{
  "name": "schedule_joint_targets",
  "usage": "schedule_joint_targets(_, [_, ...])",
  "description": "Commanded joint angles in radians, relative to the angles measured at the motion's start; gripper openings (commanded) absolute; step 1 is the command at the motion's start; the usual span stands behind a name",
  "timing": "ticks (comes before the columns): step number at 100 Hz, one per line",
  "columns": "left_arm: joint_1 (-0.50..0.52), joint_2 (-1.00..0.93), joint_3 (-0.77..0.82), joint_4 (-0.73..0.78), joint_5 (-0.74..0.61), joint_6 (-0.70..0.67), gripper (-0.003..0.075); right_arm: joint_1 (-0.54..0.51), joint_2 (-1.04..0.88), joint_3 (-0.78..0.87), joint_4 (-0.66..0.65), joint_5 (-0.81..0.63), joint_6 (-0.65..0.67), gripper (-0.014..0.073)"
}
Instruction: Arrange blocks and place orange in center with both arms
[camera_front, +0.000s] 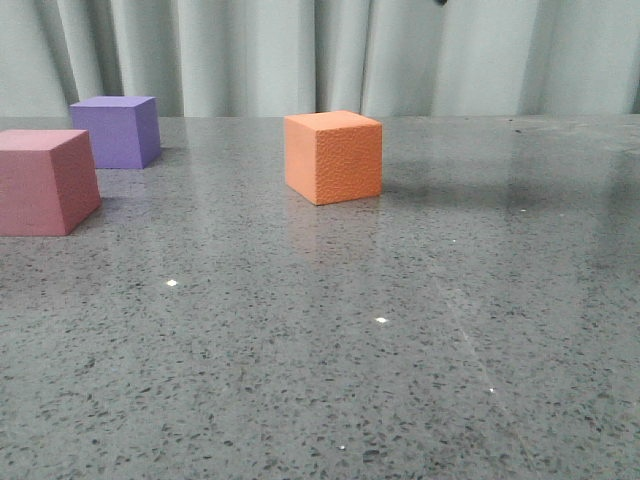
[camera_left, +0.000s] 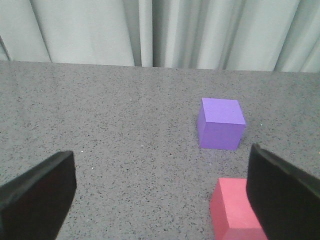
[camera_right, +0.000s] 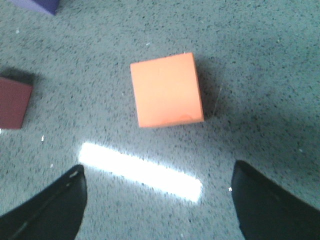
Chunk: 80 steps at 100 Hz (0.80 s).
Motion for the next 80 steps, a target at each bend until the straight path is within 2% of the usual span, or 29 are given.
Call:
schedule_joint_targets(1, [0.001,0.004,-0.036,-0.012,-0.064,0.003,0.0660,0.008,-0.111,0.038,0.003,-0.067,-0.040,0.0591])
schedule_joint_targets(16, [0.001,0.004,-0.036,-0.012,-0.064,0.003,0.0660,0.023,-0.233,0.179,0.003,-0.153,-0.091,0.0591])
schedule_joint_targets(34, [0.001,0.004,-0.036,-0.016,-0.071,0.003,0.0660,0.030,-0.384,0.386,0.003,-0.272,-0.092,0.0591])
schedule_joint_targets(62, [-0.004,0.014,-0.050,-0.016,-0.080,0.003,0.0660,0.030,-0.619,0.688,0.003,-0.381,-0.092,0.0591])
schedule_joint_targets(80, [-0.074,0.094,-0.138,-0.020,-0.044,0.058,0.0660,0.030,-0.765,0.827,0.003,-0.442,-0.092,0.0591])
